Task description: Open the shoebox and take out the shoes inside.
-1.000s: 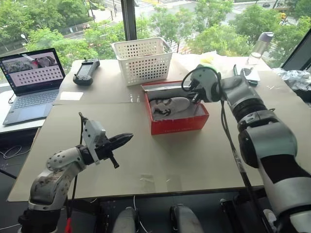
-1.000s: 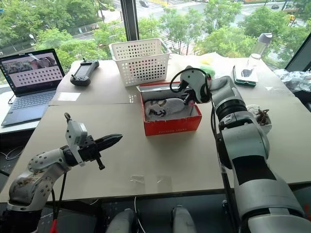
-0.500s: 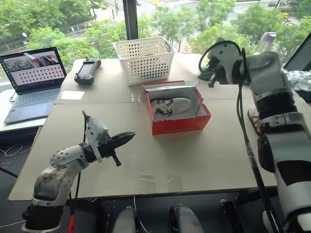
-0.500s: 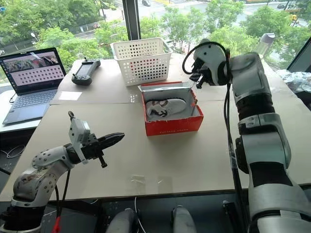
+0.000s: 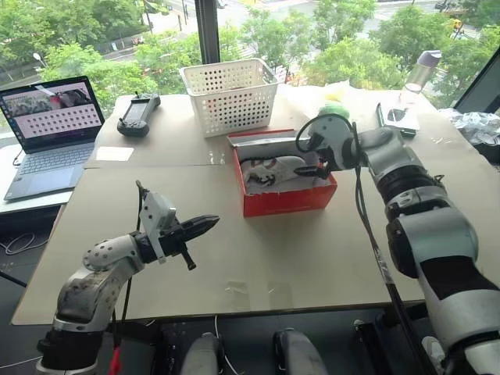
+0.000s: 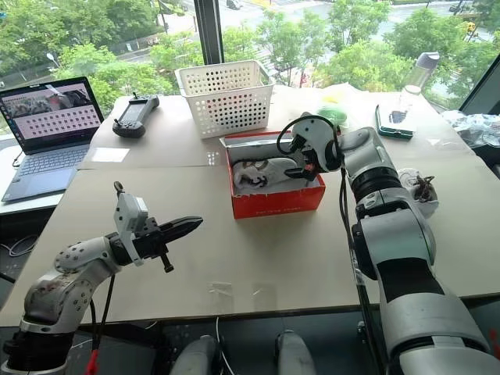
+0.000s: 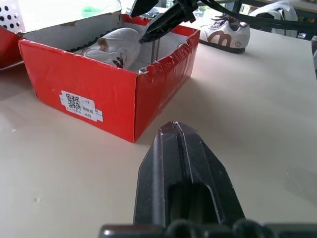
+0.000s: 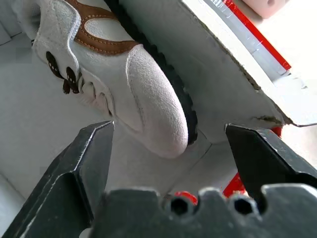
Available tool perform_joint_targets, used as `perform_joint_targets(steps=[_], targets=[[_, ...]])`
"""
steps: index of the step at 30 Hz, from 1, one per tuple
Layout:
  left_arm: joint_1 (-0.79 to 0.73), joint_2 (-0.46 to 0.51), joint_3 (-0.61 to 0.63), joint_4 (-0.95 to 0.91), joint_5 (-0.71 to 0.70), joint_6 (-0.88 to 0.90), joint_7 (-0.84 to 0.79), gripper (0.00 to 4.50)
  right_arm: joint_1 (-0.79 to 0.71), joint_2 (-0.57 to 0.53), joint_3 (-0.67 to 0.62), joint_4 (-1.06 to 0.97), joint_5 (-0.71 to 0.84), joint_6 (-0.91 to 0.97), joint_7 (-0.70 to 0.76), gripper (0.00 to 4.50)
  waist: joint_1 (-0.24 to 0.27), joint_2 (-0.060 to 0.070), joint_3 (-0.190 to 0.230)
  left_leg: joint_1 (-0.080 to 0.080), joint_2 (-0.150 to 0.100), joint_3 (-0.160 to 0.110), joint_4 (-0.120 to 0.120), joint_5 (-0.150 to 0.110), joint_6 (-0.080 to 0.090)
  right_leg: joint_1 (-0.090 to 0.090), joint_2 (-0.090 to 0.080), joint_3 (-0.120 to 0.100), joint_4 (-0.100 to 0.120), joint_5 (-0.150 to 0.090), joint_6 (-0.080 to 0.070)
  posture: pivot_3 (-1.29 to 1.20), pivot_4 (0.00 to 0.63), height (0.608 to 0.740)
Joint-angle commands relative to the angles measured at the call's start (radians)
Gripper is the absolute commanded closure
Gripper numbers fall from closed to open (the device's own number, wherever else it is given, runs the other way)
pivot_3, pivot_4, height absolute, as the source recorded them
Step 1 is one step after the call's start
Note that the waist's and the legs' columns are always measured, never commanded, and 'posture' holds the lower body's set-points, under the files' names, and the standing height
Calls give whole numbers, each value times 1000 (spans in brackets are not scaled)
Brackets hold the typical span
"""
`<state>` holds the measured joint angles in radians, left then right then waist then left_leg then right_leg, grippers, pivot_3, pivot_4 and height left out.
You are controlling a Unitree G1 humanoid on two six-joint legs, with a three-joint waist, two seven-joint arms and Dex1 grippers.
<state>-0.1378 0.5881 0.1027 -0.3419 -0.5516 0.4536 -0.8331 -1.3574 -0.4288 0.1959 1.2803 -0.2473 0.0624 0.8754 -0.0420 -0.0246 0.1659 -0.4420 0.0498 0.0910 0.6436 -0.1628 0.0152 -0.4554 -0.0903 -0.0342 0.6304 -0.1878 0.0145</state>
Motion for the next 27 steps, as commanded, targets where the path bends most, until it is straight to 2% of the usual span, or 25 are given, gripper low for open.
perform_joint_targets(steps=[1,10,13,16,21,22,27], targets=[[15,16,33,-50,-11,-8,9,4500,-36,29,3,24,-19,-42,-42,221,-1,0,0,0,0,0,0,0,0,0,0,0,0,0,0,0,150,733],[31,18,38,-73,-15,2,28,4500,-7,81,-1,57,-48,-44,-142,221,-1,0,0,0,0,0,0,0,0,0,0,0,0,1,-1,0,150,733],[33,20,40,-74,-15,1,30,4500,-12,81,-12,56,-40,-40,-149,948,-1,0,0,0,0,0,0,0,0,0,0,0,0,1,-1,0,150,733],[30,18,36,-72,-13,1,32,4500,-13,78,-16,56,-43,-39,-153,2038,-3,0,0,0,0,0,0,0,0,0,0,0,0,1,-1,0,150,733],[25,19,32,-69,-12,1,32,4500,-9,77,-19,55,-50,-42,-151,3556,-4,0,0,0,0,0,0,0,0,0,0,0,1,1,-1,0,150,733],[25,20,31,-68,-13,1,32,4500,-7,77,-19,55,-51,-43,-153,3744,-4,0,0,0,0,0,0,0,0,0,0,0,1,1,-1,0,150,733],[21,21,28,-63,-12,2,28,4500,-12,64,-4,47,-69,-65,-171,3744,-4,0,0,0,0,0,0,0,0,0,0,0,0,1,-1,0,150,733]])
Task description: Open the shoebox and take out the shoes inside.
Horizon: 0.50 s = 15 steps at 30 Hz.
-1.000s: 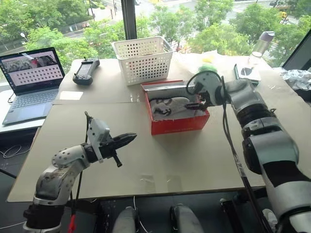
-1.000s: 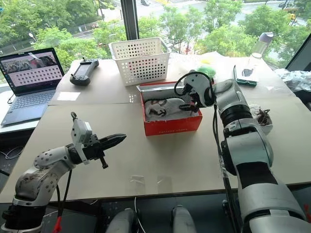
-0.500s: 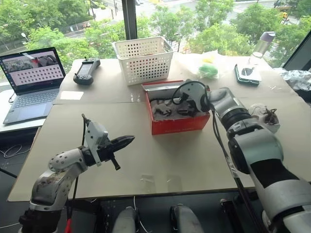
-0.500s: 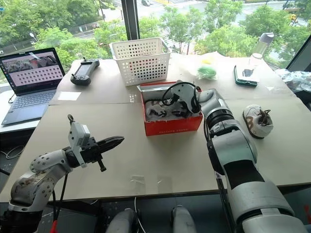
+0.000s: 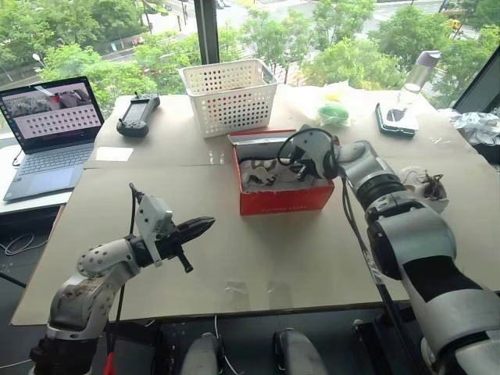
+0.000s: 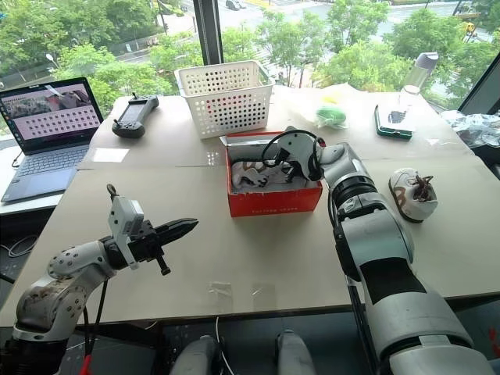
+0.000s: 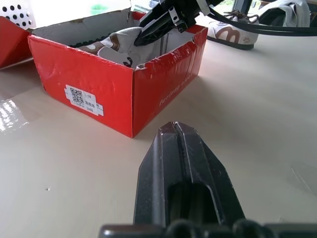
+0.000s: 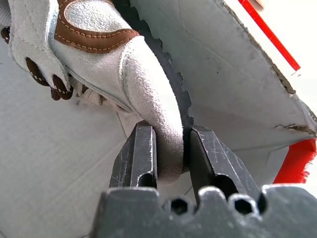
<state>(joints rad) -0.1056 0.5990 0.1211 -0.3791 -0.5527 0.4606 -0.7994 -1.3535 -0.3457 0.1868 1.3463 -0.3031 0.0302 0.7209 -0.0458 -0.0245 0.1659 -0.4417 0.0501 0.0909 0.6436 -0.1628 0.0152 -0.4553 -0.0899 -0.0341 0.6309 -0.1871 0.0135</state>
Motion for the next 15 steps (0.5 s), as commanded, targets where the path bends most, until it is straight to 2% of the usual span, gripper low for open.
perform_joint_targets(steps=[1,10,15], targets=[[-12,10,9,-25,-11,-4,-6,4500,-23,-25,10,-25,-18,-42,-11,3744,0,0,0,0,0,0,0,0,0,0,0,0,0,0,0,0,150,733],[-19,7,3,-14,-6,-8,-8,4500,-98,-111,-17,-189,40,-83,254,3744,1,0,0,-1,0,0,0,0,0,0,0,0,0,0,0,0,150,733],[-30,4,-8,-4,-4,-10,-14,4500,-103,-173,-77,-323,94,55,255,3744,3,0,0,0,0,0,0,0,0,0,0,0,0,0,0,0,150,733]])
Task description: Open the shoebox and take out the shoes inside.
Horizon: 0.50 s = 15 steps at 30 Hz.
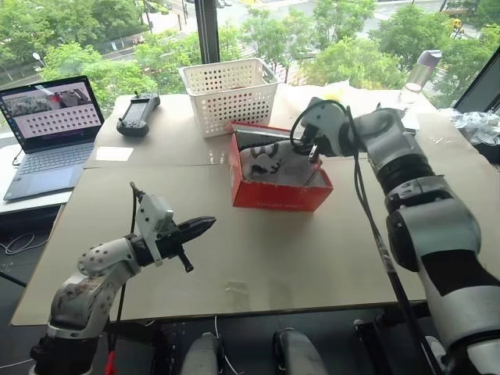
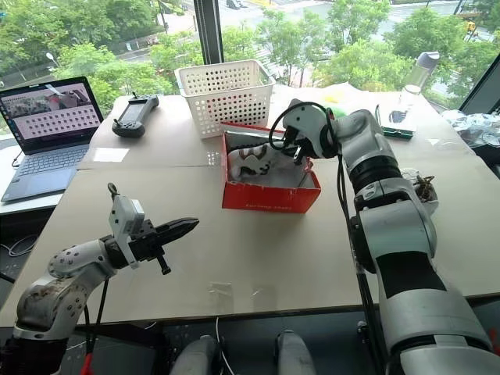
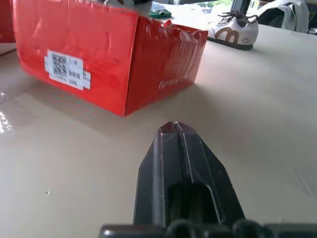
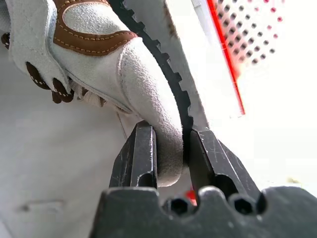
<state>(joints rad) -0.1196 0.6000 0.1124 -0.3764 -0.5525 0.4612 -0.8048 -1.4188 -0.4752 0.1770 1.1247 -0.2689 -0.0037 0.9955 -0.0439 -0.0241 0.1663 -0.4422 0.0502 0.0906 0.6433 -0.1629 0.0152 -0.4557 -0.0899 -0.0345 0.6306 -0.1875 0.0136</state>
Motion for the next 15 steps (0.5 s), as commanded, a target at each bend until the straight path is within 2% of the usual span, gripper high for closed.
perform_joint_targets(steps=[1,5,9,15], targets=[[-17,3,0,-6,-5,-10,-10,4500,-37,-63,-91,-136,80,141,-27,3744,2,0,0,0,0,0,0,0,0,0,0,0,0,0,0,0,150,733],[-31,3,-5,10,-3,-14,-17,4500,49,-135,-128,-338,125,294,4,3744,15,0,0,-1,-1,0,0,0,0,0,-1,-1,-1,0,-1,0,150,733],[-60,1,-15,37,2,-21,-28,4500,179,-176,-98,-543,118,377,25,3744,23,0,0,-1,0,0,0,0,0,0,-1,-1,-1,0,-1,0,150,733],[-80,-7,-30,55,7,-25,-36,4500,303,-206,-65,-721,108,461,25,3744,21,0,0,-1,0,1,0,0,0,-1,-1,0,0,0,1,0,150,733]])
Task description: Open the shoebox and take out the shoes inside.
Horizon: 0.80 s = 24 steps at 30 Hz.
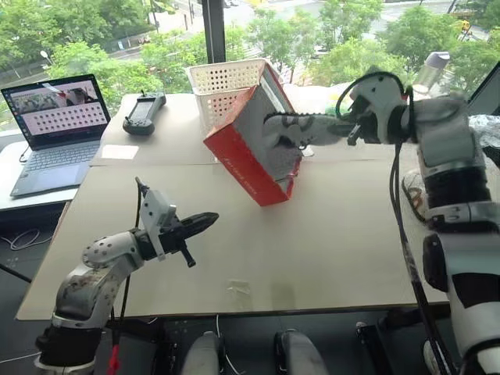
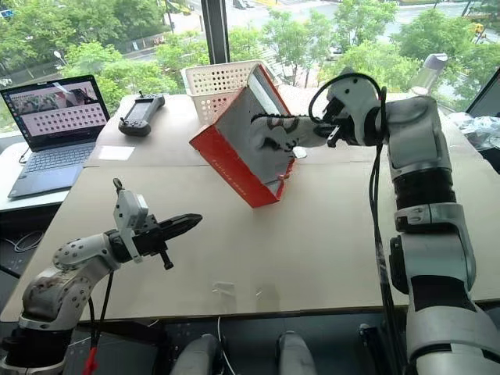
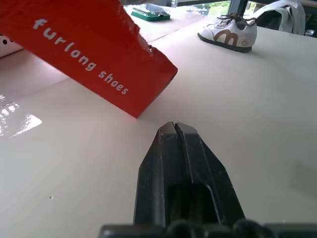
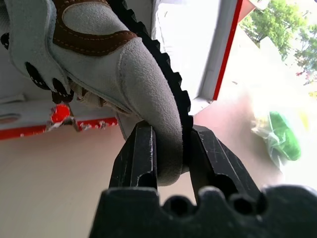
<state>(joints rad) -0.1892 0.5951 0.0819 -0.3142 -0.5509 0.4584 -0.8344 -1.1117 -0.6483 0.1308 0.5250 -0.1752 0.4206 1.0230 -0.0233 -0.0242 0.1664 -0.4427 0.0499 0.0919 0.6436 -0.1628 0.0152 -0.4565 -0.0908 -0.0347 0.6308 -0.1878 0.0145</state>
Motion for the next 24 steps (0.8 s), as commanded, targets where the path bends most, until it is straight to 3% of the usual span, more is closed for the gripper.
perform_joint_targets(steps=[1,6,16,21,24], targets=[[-11,-3,-1,-6,7,-23,-6,4500,8,-36,-27,-138,25,63,-6,3744,2,0,0,0,0,0,0,0,0,0,0,0,0,0,0,0,150,733],[-5,-4,0,-3,11,-28,-3,4500,21,-72,-104,-130,61,162,-75,3744,8,0,0,0,0,0,0,0,0,0,0,0,-1,0,0,0,150,733],[7,-13,0,-8,18,-28,-2,4500,98,-135,-408,-184,235,523,-251,3744,14,0,0,-1,0,-1,0,0,0,1,0,-1,-2,0,0,0,150,733],[17,-15,-4,-11,20,-28,-6,4500,179,-46,-701,-306,337,887,-399,3744,13,0,0,-1,0,0,1,0,0,1,0,0,-2,0,0,0,150,733],[21,-17,-5,-12,18,-27,-7,4500,211,34,-804,-377,356,1032,-473,3744,7,0,0,-1,0,-1,1,0,0,1,0,0,-1,0,1,0,150,733]])
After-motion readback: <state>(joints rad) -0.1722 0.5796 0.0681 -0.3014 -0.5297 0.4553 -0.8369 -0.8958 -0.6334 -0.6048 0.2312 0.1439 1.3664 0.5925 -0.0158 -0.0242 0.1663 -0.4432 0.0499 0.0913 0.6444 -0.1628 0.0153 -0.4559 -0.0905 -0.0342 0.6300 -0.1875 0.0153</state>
